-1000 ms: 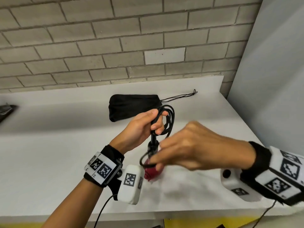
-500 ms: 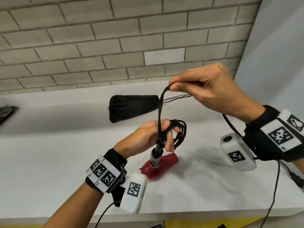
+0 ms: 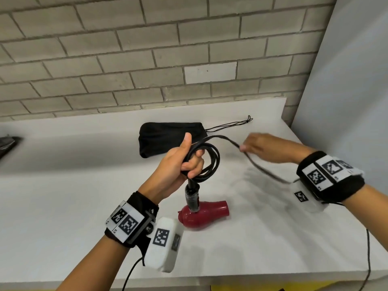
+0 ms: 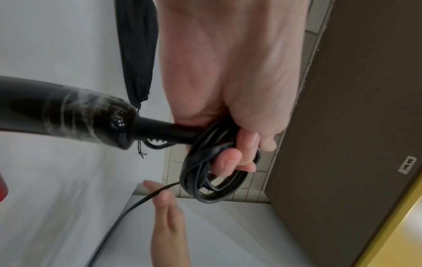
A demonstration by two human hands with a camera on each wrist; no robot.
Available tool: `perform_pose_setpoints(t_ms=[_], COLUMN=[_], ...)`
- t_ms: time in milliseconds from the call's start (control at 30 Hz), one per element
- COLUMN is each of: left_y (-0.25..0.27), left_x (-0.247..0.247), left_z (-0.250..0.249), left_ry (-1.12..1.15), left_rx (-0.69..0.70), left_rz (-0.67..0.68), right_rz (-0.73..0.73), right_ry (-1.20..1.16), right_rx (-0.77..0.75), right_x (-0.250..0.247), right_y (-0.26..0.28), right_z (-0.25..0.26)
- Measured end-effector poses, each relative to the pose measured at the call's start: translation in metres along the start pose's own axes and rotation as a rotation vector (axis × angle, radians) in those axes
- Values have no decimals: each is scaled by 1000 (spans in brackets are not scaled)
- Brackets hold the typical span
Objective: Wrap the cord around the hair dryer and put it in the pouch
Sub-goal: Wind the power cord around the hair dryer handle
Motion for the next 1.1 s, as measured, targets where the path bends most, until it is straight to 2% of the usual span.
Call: perform_pose_setpoints(t_ms=[33, 67, 167, 200, 300, 400, 533, 667, 800, 867, 933, 1000, 1100], left_y=[-1, -1, -5, -7, -7, -3, -2, -1, -6, -9, -8, -8, -8], left_x=[-1, -3, -2, 1, 10, 17, 17, 16, 19, 19, 15, 9, 1], left_z=[0, 1, 3, 3, 6, 10, 10, 15, 14, 12, 13, 13, 14], left_ry=[2, 4, 6, 13, 52, 236, 484, 524, 523, 493, 476, 460, 457], left_rx=[-6, -15, -34, -31, -22, -41, -46, -25, -29, -30, -34, -33, -38], left_rz=[0, -1, -5, -5, 41, 141, 168, 150, 136, 134, 118, 87, 34], right_rz=[92, 155, 286, 312, 190, 124, -6, -124, -155, -186, -233, -269, -189], right_ry=[13, -85, -706, -783, -720, -821, -992, -1127, -1301, -1319, -1239, -1069, -849], right_rx=[9, -27, -226, -273, -327, -309, -205, -143, -69, -10, -2, -51, -151], right_x=[11, 13, -10, -14, -13, -8, -9, -4, 7, 12, 10, 2, -11], right_y=[5, 14, 45, 49, 51, 46, 43, 38, 32, 31, 31, 32, 35], right_z=[-2, 5, 51, 65, 93, 96, 93, 93, 89, 88, 90, 92, 95])
Point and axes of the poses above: each hand's wrist, its own y-axis away from the middle knuckle, its own x-axis out of the palm, z = x × y, the point moved 8 cm from there along -y, towards the middle knuckle, and after that the axes turned 15 degrees about x, right-handed, at the moved point
